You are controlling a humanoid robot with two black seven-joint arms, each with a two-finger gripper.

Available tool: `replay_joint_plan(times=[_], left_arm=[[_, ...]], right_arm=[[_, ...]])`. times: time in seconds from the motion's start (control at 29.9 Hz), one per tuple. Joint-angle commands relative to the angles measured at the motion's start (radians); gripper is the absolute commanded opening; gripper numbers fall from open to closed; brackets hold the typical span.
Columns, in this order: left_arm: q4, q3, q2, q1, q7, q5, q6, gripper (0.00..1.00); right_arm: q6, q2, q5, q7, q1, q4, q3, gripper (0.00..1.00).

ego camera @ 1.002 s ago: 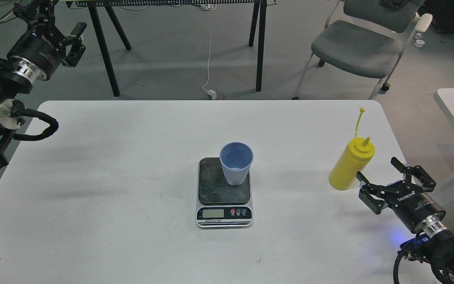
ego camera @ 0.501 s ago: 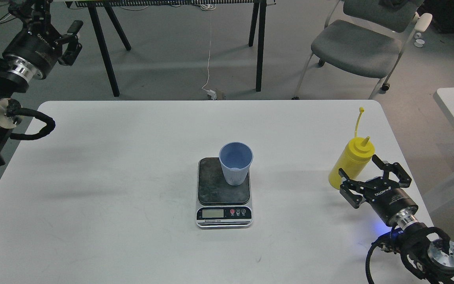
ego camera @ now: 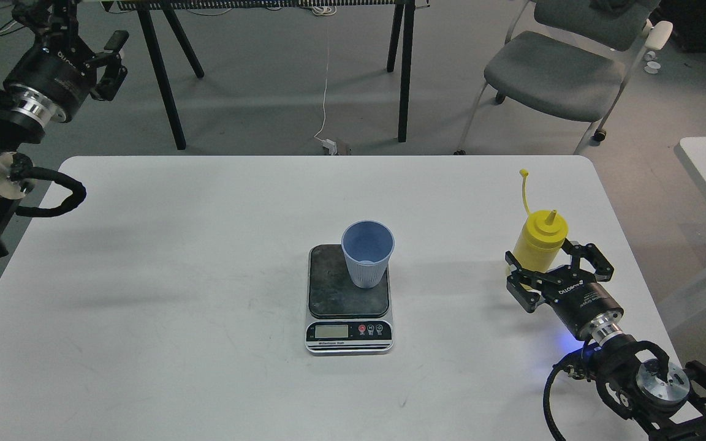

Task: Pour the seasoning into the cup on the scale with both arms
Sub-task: 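Close the right gripper around the yellow bottle's body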

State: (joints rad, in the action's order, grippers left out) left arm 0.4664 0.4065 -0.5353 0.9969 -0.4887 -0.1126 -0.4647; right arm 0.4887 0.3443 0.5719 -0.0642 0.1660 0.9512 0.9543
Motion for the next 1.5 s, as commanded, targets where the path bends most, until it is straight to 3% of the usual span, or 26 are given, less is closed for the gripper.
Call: replay_joint_plan(times=[0.0,0.17,0.2,0.23,0.3,0.63,0.93,1.37,1.44,1.47], left_arm=[[0.000,-0.002,0.000,0.000,0.000,-0.001,0.000,0.80],[0.001,-0.002,0.002,0.000,0.000,-0.001,0.000,0.80],[0.001,-0.002,0.002,0.000,0.000,-0.002,0.000,0.80],[0.000,-0.002,0.002,0.000,0.000,-0.002,0.000,0.80],[0.001,-0.002,0.002,0.000,0.000,-0.002,-0.002,0.80],[0.001,-0.003,0.002,0.000,0.000,-0.006,0.000,0.80],[0.001,-0.003,0.002,0.000,0.000,-0.007,-0.002,0.80],[0.001,-0.008,0.005,-0.001,0.000,-0.012,-0.002,0.80],[0.001,-0.008,0.005,-0.001,0.000,-0.012,-0.002,0.80],[0.001,-0.008,0.005,-0.001,0.000,-0.012,0.000,0.80]], right_arm=[[0.000,0.001,-0.026,0.024,0.001,-0.011,0.003,0.76],[0.000,-0.001,-0.047,0.035,0.000,-0.014,0.009,0.79],[0.000,-0.001,-0.047,0.037,0.000,-0.015,0.009,0.89],[0.000,-0.002,-0.047,0.038,0.000,-0.014,0.011,0.93],[0.000,-0.002,-0.049,0.046,0.001,-0.019,0.012,0.88],[0.000,-0.002,-0.053,0.093,-0.005,-0.029,0.011,0.91],[0.000,-0.002,-0.067,0.095,-0.010,-0.028,0.012,0.89],[0.000,-0.005,-0.070,0.095,0.003,-0.031,0.015,0.68],[0.000,-0.007,-0.070,0.096,0.003,-0.031,0.015,0.60],[0.000,-0.014,-0.070,0.096,0.004,-0.031,0.015,0.50]])
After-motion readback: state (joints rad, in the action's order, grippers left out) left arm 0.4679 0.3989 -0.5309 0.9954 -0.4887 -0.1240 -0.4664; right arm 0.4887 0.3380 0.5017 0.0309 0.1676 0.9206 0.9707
